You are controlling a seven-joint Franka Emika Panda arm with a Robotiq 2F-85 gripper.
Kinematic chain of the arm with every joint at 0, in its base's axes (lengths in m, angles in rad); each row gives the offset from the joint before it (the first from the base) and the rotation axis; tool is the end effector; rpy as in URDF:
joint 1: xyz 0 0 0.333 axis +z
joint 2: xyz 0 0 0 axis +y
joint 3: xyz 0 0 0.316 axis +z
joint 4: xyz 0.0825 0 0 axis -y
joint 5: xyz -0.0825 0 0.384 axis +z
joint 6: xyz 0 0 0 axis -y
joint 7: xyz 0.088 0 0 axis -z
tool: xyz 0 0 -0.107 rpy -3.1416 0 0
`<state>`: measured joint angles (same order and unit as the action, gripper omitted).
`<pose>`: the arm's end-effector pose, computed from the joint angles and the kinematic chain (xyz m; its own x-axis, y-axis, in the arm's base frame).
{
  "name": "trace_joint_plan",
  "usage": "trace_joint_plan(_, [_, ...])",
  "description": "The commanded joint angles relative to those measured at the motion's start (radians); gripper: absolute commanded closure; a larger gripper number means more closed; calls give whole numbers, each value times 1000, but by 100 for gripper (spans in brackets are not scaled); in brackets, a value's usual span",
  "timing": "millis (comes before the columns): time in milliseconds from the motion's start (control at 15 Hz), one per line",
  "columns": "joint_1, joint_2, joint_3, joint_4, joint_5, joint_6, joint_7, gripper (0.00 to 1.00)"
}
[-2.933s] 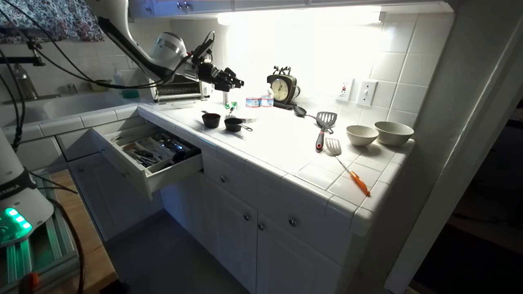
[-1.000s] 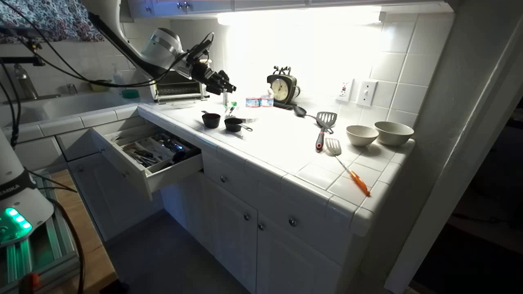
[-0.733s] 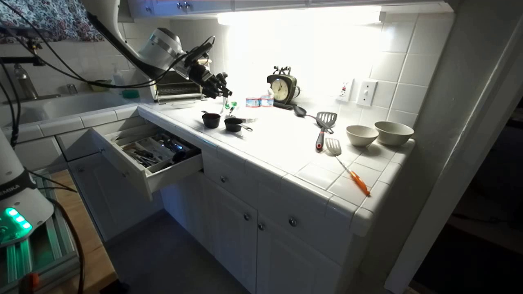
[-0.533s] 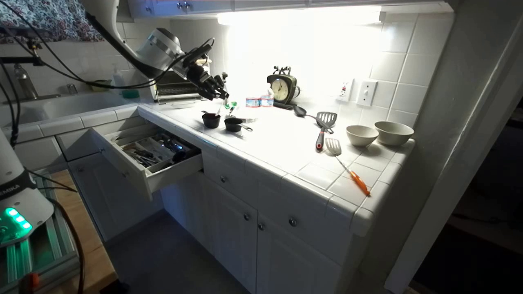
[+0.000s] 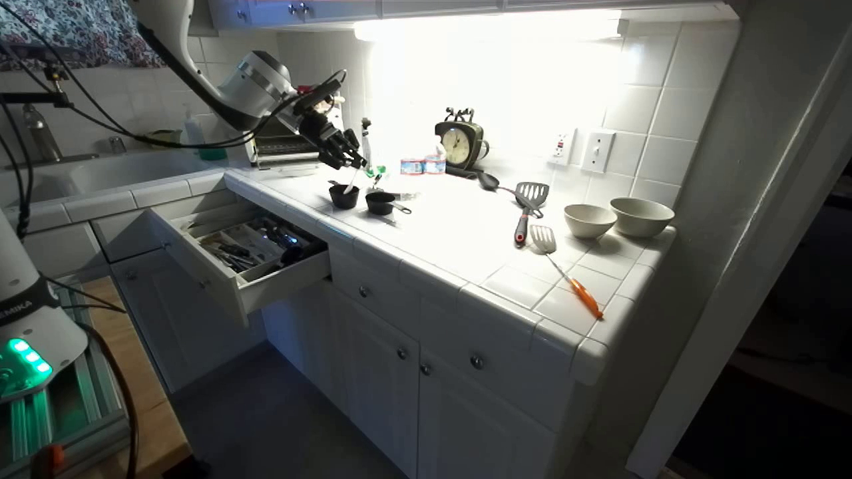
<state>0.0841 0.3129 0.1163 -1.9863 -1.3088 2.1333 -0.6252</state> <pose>0.6044 0.0769 0.3179 0.0921 0.6270 -0.7736 0.9106 0.2613 0.3201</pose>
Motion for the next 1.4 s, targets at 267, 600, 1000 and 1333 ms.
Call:
trace_joint_plan(267, [3,40,8,16,37,-5,-10,96])
trace_joint_plan(600, [6,61,13,23,54,-10,-3,96])
trace_joint_plan(1000, [9,83,19,43,108,-21,4,96])
trace_joint_plan(1333, [6,99,18,64,189,-20,22,96])
